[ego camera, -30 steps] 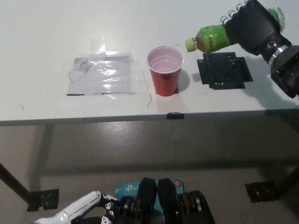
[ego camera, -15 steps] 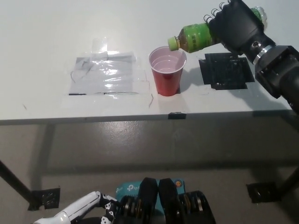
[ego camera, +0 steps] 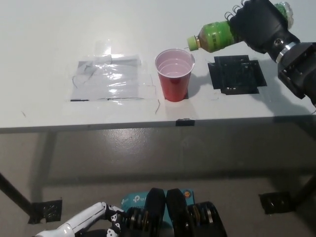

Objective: The robot uses its right hand to pick up a bottle kept in the middle of the desk and tilt it into a cup kept next to it to pour water out

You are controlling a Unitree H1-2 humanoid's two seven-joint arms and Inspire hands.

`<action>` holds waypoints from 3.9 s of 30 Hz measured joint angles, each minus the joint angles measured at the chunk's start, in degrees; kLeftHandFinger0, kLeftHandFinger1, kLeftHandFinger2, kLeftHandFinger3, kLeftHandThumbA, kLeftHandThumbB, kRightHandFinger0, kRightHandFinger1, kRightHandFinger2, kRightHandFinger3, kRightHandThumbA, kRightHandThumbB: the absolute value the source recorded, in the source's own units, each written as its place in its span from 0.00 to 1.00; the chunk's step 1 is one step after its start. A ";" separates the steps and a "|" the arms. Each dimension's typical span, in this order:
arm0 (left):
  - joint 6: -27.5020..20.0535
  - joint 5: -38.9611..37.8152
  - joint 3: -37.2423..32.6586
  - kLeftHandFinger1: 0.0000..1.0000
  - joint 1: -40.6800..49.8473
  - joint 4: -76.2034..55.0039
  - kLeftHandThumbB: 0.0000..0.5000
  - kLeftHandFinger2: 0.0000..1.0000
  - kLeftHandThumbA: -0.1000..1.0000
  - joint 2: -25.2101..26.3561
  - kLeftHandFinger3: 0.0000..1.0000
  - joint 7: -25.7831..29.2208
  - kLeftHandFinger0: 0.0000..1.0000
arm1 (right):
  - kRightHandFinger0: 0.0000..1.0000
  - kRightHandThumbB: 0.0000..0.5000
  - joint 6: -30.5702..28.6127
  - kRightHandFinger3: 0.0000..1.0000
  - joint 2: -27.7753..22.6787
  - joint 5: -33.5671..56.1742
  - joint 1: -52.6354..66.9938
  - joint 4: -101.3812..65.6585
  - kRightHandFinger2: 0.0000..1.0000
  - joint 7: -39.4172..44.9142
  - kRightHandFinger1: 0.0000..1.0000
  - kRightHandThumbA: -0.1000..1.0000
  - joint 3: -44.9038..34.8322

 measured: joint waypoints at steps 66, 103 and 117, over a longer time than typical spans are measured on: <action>0.21 0.08 -0.27 0.76 3.14 0.22 0.83 0.78 0.97 -0.57 0.99 0.05 0.86 | 0.00 0.00 -0.69 0.45 26.52 44.97 17.70 3.82 0.00 7.42 0.00 0.00 -52.94; 0.05 0.34 -0.13 0.76 4.31 0.19 0.81 0.81 0.99 -1.43 0.99 0.08 0.88 | 1.00 0.35 -14.03 1.00 25.93 39.27 16.06 24.26 1.00 -29.32 1.00 0.72 -41.17; -0.47 0.94 0.31 0.74 5.36 -0.03 0.83 0.78 1.00 -1.42 0.96 0.13 0.86 | 1.00 0.82 -13.08 1.00 26.47 40.52 16.09 23.06 1.00 -35.01 1.00 0.87 -38.35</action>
